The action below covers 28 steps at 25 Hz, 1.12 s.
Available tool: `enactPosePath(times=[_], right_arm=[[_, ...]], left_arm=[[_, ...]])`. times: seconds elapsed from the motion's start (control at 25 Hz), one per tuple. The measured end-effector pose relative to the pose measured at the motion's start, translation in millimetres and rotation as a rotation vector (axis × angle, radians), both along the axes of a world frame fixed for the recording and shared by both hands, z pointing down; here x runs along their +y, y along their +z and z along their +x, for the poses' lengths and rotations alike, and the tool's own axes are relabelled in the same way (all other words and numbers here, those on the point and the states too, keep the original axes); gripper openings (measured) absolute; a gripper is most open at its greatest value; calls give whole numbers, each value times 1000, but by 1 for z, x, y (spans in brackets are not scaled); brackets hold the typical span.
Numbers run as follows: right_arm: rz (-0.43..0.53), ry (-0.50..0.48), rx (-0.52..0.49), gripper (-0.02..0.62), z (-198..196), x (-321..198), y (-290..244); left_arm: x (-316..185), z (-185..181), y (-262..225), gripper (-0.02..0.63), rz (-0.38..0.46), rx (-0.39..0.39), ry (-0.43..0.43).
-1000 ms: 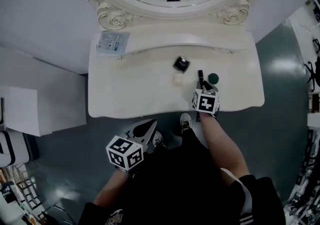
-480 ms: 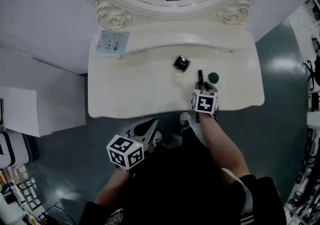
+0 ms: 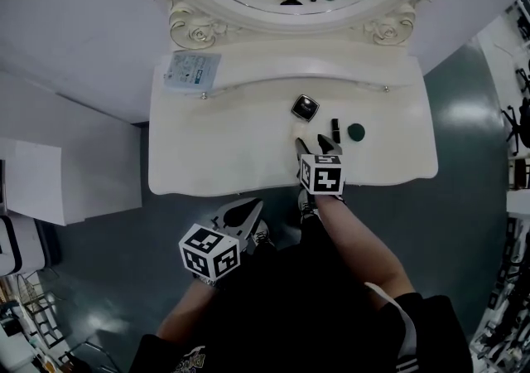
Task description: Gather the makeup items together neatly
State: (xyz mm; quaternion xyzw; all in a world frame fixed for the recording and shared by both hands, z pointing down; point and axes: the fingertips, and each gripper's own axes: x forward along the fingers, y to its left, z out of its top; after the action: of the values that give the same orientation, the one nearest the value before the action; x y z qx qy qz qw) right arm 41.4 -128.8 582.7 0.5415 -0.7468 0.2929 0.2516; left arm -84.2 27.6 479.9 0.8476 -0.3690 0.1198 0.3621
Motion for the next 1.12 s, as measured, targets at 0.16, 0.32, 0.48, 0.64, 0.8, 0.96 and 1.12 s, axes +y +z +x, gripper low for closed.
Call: enactPosePath(times=[0.16, 0.32, 0.48, 0.64, 0.8, 0.96, 1.12], right_arm=[[-35, -14, 42, 249, -15, -12, 17], [-44, -4, 91, 217, -10, -15, 28], [-23, 10, 96, 173, -3, -13, 27], [-17, -44, 131, 170, 3, -7, 25], [-24, -148, 184, 170, 9, -5, 29], [-34, -178, 207, 171, 14, -11, 27], [-51, -183, 196, 172, 14, -10, 26]], left_arm=[[5, -9, 1, 8, -8, -8, -17], [8, -22, 5, 8, -20, -16, -39], [8, -28, 8, 8, -29, -17, -44], [6, -22, 8, 8, -26, -13, -23], [4, -19, 7, 8, -24, -11, -10], [5, -15, 7, 8, -26, -10, -4], [6, -13, 6, 8, -25, -13, -2]])
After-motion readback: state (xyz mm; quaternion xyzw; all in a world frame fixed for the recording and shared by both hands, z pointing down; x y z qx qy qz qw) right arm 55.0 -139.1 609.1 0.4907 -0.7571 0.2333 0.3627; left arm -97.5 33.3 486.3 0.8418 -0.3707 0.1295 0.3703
